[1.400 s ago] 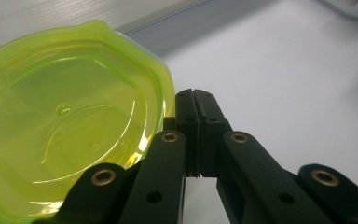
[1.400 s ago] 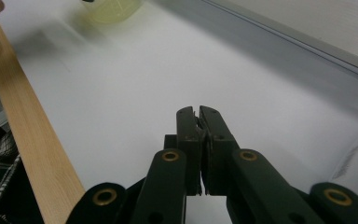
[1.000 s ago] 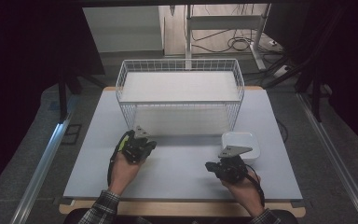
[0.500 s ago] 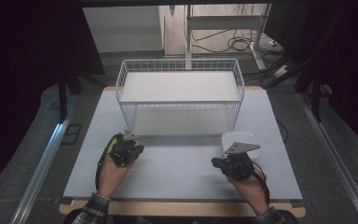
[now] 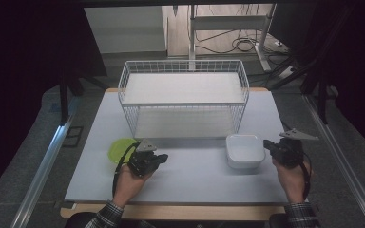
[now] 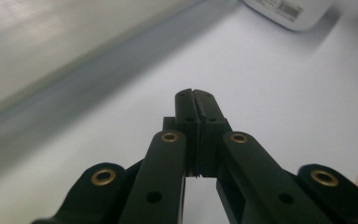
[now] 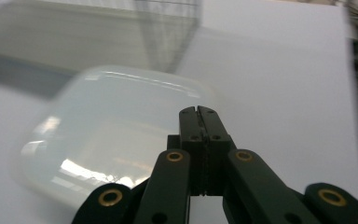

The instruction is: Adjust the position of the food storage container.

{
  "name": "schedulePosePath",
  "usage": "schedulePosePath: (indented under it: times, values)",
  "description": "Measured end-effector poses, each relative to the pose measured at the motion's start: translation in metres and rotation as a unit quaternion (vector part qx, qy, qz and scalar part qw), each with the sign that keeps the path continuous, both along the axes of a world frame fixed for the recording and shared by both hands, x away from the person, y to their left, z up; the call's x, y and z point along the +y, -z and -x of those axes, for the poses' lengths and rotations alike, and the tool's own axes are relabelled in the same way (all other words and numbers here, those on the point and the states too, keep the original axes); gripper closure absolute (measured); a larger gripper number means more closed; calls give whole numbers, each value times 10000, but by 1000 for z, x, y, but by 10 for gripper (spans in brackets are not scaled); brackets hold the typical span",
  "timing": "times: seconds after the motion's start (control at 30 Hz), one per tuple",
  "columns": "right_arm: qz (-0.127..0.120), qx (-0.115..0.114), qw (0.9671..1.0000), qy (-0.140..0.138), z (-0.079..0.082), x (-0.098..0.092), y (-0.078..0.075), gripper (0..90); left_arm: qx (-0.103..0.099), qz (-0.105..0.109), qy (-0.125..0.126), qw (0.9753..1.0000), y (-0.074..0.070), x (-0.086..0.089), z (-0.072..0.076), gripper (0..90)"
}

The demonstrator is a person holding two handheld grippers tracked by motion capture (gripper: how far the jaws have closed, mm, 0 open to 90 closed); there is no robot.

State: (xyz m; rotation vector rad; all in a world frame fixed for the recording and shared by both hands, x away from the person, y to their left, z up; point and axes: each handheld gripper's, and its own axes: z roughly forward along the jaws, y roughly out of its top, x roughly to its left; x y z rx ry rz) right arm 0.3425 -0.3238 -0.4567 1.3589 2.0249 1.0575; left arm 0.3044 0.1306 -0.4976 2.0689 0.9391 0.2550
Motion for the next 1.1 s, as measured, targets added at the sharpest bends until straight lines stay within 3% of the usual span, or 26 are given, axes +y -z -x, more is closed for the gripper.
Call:
schedulePosePath:
  times: [0.13, 0.27, 0.4, 0.67, 0.8, 0.83, 0.93, 1.1]
  values:
    - [-55, 311, 9993, 221, -12, -14, 15, 898, 63, -57, 66, 9999, 8, -6, -1, 899]
    - [-19, 568, 9983, 96, -21, -10, 26, 898, 119, -49, 54, 9999, 12, -7, -3, 898]
    - [10, 593, 9982, -48, -21, 2, 27, 898, 139, 10, -13, 9999, 13, -5, -4, 898]
    - [13, 603, 9956, -719, -18, 56, 32, 897, 137, -81, -130, 9998, 15, -6, -6, 896]
    - [2, 689, 9905, -1194, -12, 90, 37, 896, 168, -196, -173, 9995, 18, -8, -7, 896]
    - [43, 718, 9878, -1382, -10, 102, 38, 896, 173, -215, -186, 9994, 18, -8, -7, 896]
    - [126, 720, 9841, -1616, -5, 119, 41, 894, 184, -277, -235, 9992, 19, -9, -7, 893]
    - [10, 781, 9797, -1846, 2, 139, 43, 895, 189, -330, -348, 9987, 20, -9, -9, 885]
